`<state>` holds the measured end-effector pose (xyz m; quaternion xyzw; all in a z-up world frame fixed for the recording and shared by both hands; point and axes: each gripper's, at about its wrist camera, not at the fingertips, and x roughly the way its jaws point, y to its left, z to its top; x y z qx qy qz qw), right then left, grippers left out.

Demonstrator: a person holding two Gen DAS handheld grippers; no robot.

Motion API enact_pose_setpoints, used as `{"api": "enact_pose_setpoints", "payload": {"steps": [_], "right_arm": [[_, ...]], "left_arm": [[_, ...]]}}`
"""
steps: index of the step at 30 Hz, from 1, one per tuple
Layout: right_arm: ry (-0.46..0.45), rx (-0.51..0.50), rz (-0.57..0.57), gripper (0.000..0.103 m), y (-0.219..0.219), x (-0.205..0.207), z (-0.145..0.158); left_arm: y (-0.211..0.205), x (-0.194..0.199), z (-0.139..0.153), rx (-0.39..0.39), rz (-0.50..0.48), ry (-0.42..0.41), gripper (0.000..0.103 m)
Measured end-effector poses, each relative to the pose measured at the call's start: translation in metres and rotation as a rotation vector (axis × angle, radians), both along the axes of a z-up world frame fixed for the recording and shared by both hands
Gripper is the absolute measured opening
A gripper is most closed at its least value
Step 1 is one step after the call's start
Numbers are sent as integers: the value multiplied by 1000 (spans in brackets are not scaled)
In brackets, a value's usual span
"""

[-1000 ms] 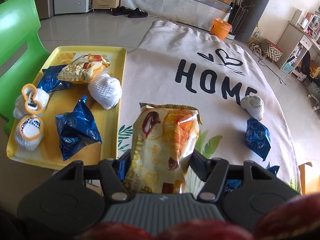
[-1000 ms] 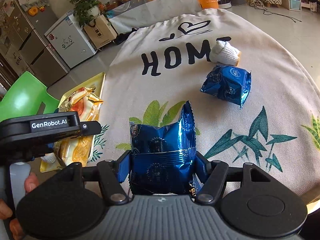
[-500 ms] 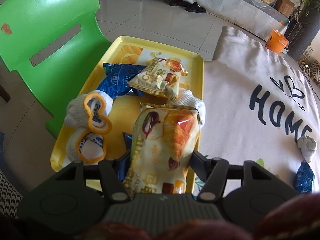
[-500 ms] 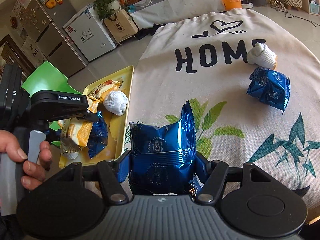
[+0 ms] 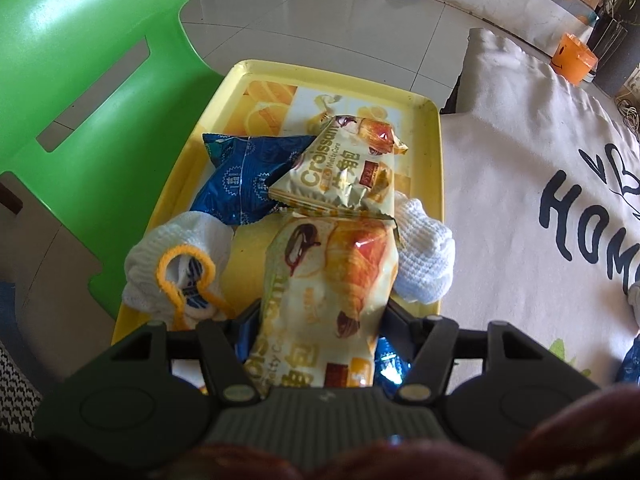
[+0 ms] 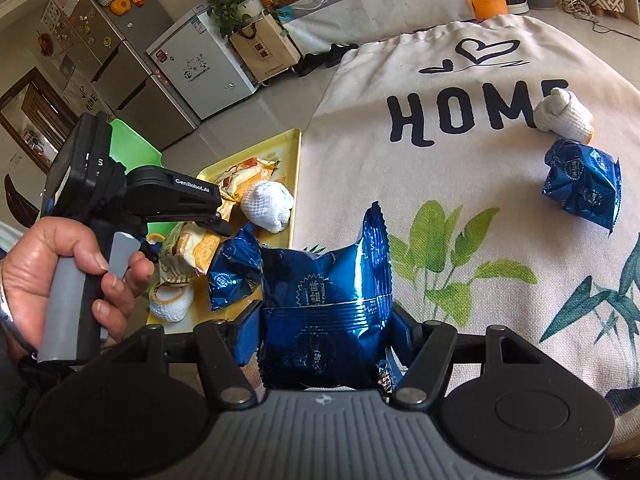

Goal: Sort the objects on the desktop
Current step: 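Carry the croissant packet over the tray with the left gripper while the right carries the blue packet, then open both grippers to drop the croissant and blue packets onto the tray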

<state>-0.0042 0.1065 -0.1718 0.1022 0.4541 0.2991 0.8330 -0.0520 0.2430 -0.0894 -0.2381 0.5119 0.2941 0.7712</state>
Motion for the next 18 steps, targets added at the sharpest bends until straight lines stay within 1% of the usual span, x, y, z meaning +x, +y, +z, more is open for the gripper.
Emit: {"api": "enact_pose_setpoints", "payload": {"steps": [4,9,14,18], "right_arm": [[6,4,34,65,12,1,0],[13,-6,93,65,33,4,-4],[27,-12,147,65,53,7,-9],[23,-26,189,65,69,9,-13]], "left_arm": [[13,6,-9,-17,22,30,60],[28,14,-17,-60,28,34,59],[37,26,-24,-80,20,36,59],[46,36,-28,-94,10,20,59]]}}
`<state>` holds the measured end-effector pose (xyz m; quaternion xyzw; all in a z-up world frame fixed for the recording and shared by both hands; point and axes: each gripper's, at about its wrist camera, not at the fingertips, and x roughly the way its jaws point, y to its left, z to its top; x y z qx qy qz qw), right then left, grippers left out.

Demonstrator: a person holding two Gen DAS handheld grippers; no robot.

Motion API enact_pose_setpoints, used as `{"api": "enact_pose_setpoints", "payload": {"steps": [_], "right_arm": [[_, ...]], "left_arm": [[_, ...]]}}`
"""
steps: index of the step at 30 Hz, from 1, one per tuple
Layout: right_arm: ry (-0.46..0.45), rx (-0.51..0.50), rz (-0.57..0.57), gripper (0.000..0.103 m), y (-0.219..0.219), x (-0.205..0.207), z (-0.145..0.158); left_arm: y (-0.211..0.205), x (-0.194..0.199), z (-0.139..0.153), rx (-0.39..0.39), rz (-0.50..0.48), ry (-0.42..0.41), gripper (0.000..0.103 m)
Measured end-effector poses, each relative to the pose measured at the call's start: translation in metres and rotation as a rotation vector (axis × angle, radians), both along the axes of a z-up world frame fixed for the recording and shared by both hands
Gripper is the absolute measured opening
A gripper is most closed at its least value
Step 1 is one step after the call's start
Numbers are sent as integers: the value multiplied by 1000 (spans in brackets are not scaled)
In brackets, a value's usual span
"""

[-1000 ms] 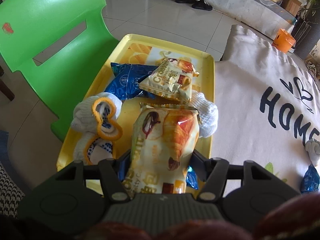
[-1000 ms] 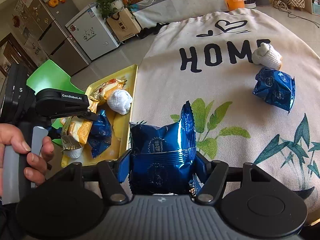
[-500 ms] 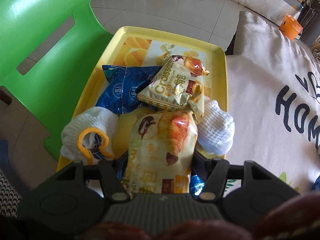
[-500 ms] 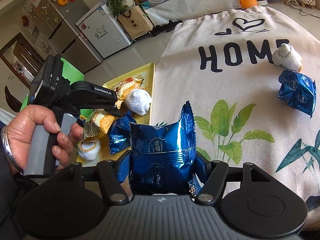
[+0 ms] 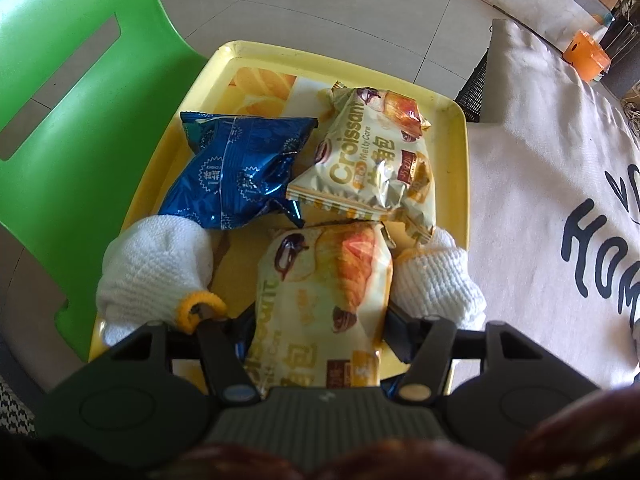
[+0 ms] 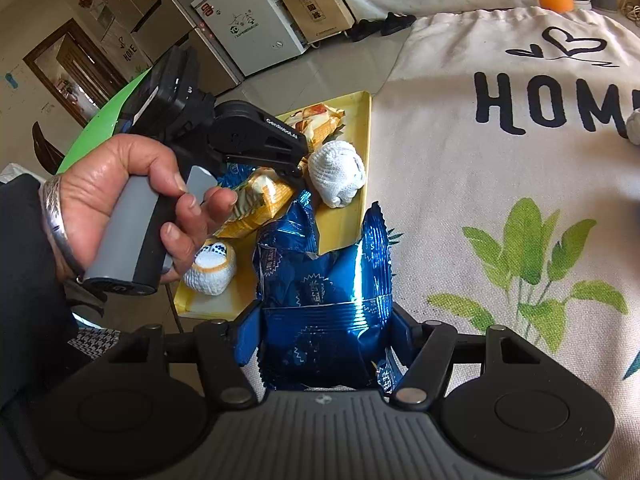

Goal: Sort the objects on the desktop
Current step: 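Open both grippers to drop the croissant and blue packets onto the tray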

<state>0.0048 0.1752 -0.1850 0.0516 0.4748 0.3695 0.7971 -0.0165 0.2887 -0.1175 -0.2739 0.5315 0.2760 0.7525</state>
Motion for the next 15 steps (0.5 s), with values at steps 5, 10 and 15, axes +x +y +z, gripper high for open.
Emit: {"api": "enact_pose_setpoints", "payload": {"steps": [5,10,15], "right_arm": [[17,-18,36,65,15,1,-8],[15,-44,83,65,32,2,-13],[12,-53,118,65,50,6,-18]], "left_arm": [[8,12,-6,0,-11,-7,59],[14,18,-8,-21,-6,51,81],[22,5,0,-130,62,-6,83]]}}
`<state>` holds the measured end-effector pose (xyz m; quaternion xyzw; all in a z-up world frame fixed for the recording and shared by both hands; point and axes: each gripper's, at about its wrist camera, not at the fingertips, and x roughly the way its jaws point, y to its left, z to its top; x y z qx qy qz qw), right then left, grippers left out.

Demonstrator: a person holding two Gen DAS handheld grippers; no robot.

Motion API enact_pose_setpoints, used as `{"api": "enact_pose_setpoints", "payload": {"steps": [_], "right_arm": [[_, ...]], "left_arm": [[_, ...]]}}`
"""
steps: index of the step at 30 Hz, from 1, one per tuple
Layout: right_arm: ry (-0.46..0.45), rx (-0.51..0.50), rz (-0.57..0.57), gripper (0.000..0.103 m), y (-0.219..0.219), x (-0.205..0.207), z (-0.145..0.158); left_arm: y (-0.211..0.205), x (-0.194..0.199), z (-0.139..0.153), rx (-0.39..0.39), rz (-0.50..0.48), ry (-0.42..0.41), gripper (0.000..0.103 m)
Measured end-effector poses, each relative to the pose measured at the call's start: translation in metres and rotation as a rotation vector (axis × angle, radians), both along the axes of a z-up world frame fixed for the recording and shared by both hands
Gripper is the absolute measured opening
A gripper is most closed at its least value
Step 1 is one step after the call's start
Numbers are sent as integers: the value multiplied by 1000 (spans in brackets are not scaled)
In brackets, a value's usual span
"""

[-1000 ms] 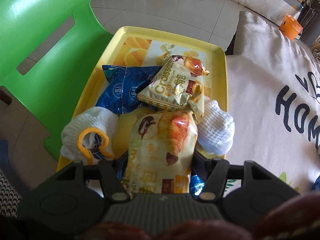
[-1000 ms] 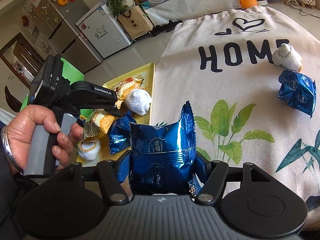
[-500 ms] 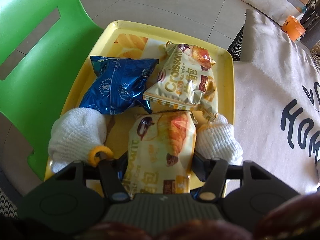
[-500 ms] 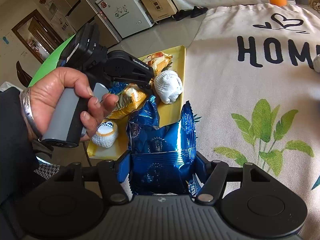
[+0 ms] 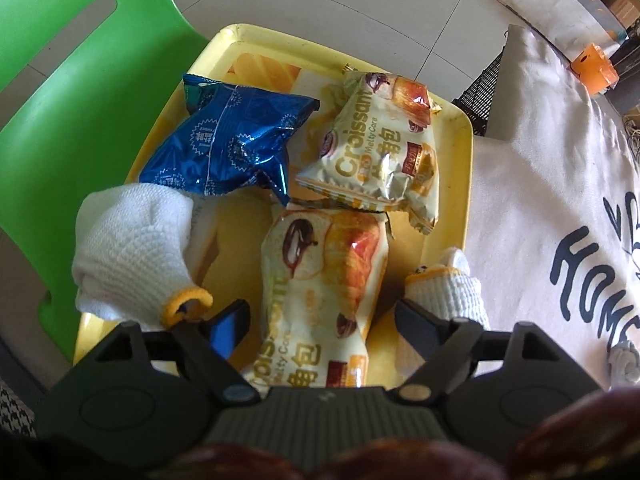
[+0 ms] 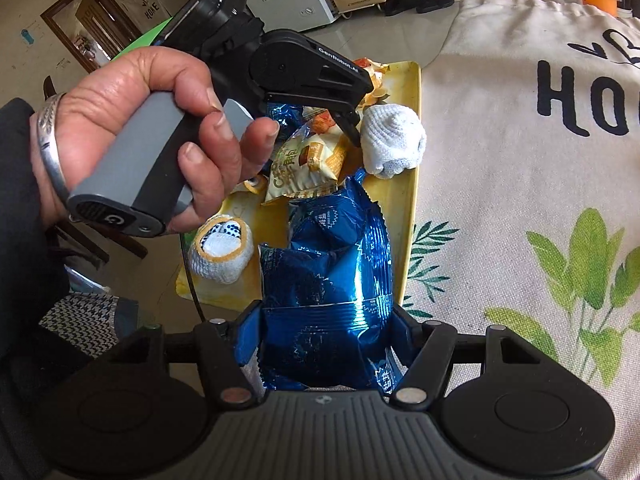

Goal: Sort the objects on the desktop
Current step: 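Open both grippers to drop the croissant and blue packets onto the tray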

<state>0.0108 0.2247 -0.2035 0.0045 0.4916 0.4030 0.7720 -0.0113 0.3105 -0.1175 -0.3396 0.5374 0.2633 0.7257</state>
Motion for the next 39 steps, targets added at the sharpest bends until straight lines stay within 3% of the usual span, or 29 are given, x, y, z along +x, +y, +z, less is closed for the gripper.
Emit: {"api": "enact_pose_setpoints", "payload": {"steps": [4,6,16,28,36,39], "right_arm": [[-6,-10,18,65,12,4,-6],[0,-10,20,65,15,8,-10],[8,29,21,65,28,23,-17],[9,82,-29,59,40,50,-22],[-67,91,-22,59,58,60,-27],[-58,81,-3,62,60,62,-24]], "left_arm": [[-2,-7,10,-30,5,-42,85],[-5,-9,16,-14,8,-57,93],[-15,-6,37,37,-38,-94,93],[-11,-10,47,40,10,-129,93],[-17,-2,56,113,-12,-134,93],[-19,-1,59,117,-15,-146,94]]}}
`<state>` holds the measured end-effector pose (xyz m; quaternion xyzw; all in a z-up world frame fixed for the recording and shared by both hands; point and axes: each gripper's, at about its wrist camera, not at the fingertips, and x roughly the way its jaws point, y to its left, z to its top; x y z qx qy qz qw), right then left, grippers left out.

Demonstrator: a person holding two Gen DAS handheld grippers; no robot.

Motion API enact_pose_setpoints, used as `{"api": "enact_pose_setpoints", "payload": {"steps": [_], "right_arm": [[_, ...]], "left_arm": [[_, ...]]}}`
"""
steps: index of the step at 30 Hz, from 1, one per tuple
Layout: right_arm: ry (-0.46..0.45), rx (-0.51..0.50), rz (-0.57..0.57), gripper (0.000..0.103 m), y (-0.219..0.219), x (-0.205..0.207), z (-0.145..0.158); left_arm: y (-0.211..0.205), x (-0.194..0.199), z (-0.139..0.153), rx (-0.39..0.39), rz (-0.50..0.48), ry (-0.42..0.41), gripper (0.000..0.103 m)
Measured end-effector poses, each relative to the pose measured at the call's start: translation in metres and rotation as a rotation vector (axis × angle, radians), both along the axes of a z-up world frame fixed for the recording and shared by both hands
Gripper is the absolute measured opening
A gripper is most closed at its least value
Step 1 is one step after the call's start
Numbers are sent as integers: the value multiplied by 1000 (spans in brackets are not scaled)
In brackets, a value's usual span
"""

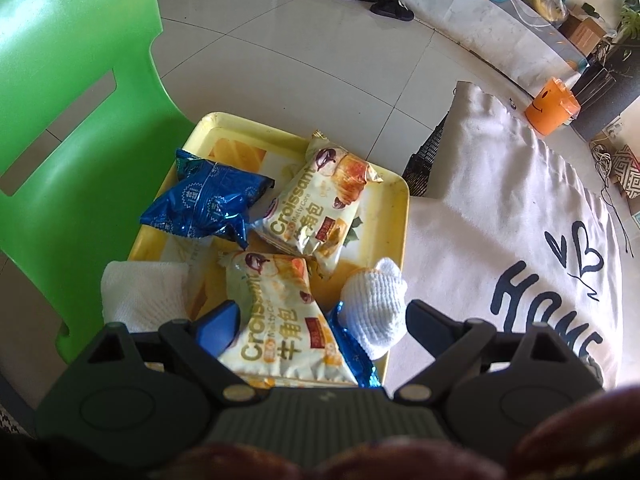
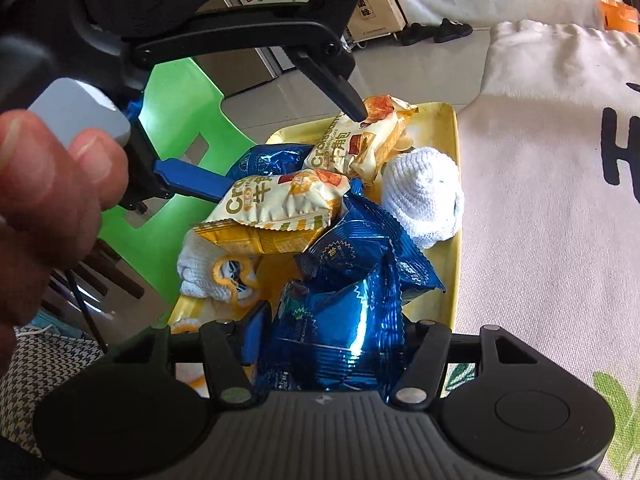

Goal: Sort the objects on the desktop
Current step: 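Open both grippers to drop the croissant and blue packets onto the tray, then withdraw both open tools from the tray back over the mat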

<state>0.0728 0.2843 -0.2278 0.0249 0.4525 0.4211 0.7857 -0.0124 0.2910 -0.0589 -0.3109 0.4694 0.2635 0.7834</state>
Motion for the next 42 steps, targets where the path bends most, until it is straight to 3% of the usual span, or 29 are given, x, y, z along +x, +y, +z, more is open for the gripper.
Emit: {"api": "enact_pose_setpoints", "payload": {"steps": [1,3,5,13,20,30,42], "right_arm": [[20,13,6,65,-3,1,2],[35,36,-6,82,-11,1,6],[26,25,-23,86,-20,-1,14],[52,-28,-129,86,-62,-3,38],[31,-65,-238,86,-107,-9,54],[-4,-109,-321,86,-161,-30,73],[2,-191,-402,86,-205,-52,72]], "left_arm": [[0,0,0,-4,0,-7,94],[-1,-1,1,-6,10,-17,94],[-2,-3,4,3,18,-30,94],[-23,-11,20,72,-17,-99,94],[-56,-18,27,147,-105,-123,94],[-104,-34,23,150,-235,-154,99],[-153,-55,13,134,-381,-171,102]]}}
